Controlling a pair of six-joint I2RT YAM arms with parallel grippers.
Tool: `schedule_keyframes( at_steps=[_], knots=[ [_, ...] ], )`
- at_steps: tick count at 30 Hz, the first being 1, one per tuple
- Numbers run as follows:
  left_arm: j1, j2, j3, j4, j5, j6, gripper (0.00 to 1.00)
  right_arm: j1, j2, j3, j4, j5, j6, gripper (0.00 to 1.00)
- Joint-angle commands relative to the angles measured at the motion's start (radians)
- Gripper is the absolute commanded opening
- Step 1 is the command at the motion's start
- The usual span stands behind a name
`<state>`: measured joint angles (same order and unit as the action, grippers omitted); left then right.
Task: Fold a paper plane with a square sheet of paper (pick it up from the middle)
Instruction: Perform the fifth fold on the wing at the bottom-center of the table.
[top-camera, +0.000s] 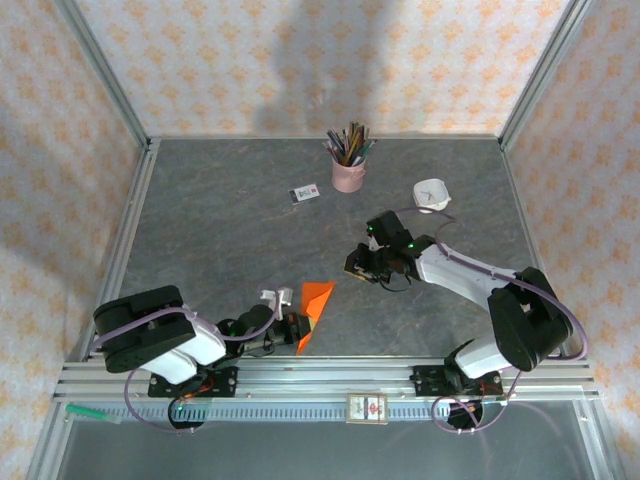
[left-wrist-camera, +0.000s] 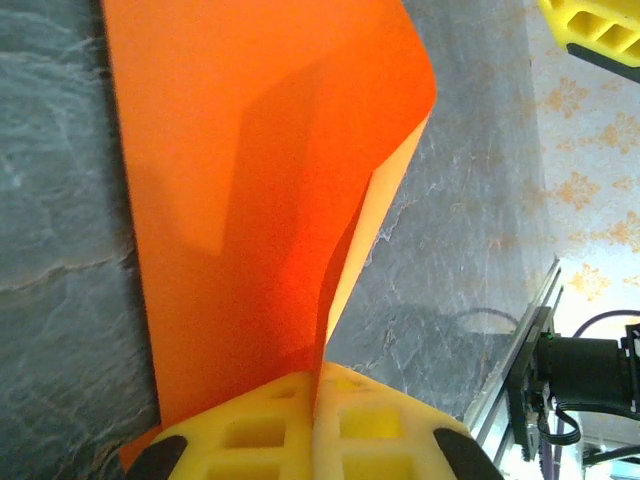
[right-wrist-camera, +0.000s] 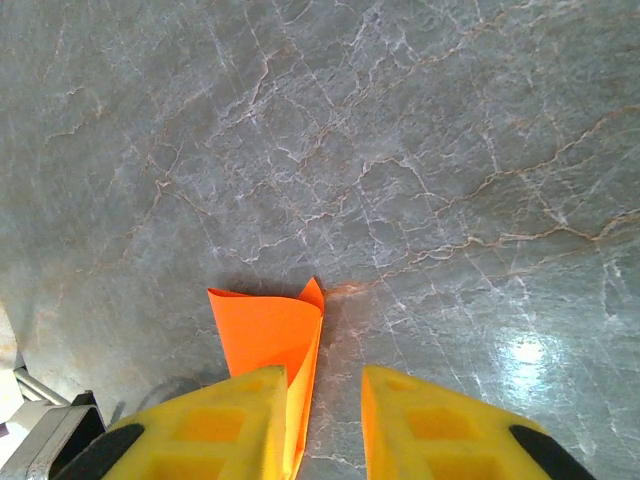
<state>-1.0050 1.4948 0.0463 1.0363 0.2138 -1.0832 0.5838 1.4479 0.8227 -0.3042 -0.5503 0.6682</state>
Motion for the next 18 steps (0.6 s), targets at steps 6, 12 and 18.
schedule_keyframes(
  at_steps=[6,12,18],
  knots=[
    [0.026,0.051,-0.044,0.058,-0.011,-0.086,0.00,0.005,-0.017,-0.009,0.022,-0.010,-0.002,0.25],
    [0.044,0.078,0.036,0.008,0.070,0.006,0.00,0.005,-0.015,0.007,-0.002,0.007,-0.020,0.24],
    [0.044,0.127,0.183,-0.082,0.178,0.168,0.00,0.002,-0.028,0.042,-0.051,0.060,-0.048,0.22]
  ],
)
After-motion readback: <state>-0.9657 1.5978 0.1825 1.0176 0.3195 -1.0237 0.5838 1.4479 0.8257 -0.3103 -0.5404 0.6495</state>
